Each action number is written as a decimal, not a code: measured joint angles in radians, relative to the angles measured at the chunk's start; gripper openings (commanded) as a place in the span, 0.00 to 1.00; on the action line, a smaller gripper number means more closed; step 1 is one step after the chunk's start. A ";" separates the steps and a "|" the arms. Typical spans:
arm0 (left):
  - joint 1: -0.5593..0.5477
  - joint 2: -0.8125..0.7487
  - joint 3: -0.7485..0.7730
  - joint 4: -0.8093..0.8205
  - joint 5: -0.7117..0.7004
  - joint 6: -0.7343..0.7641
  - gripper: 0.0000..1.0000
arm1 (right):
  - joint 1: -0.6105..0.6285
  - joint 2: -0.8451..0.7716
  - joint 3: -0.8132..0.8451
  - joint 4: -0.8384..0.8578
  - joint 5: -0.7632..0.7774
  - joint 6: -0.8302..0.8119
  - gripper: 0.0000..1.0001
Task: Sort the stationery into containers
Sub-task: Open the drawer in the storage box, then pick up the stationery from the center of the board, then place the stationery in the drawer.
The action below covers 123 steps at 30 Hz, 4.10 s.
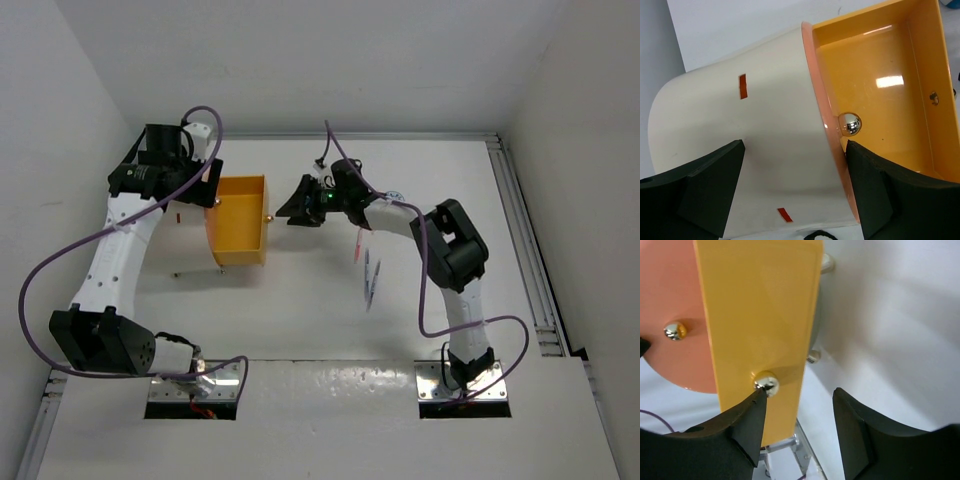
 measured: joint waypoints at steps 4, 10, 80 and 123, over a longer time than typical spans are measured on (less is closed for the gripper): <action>0.004 -0.001 0.023 -0.010 0.024 0.018 0.89 | -0.016 -0.025 0.002 -0.096 0.011 -0.080 0.52; -0.008 -0.047 0.087 0.032 0.046 0.028 0.90 | -0.022 -0.209 0.002 -0.399 0.166 -0.297 0.46; 0.000 -0.190 -0.049 0.132 -0.025 0.015 0.90 | -0.087 -0.386 0.256 -0.765 0.483 -1.177 0.00; 0.261 -0.151 -0.098 0.094 0.298 -0.084 0.90 | 0.273 0.098 0.658 -0.586 0.395 -1.349 0.06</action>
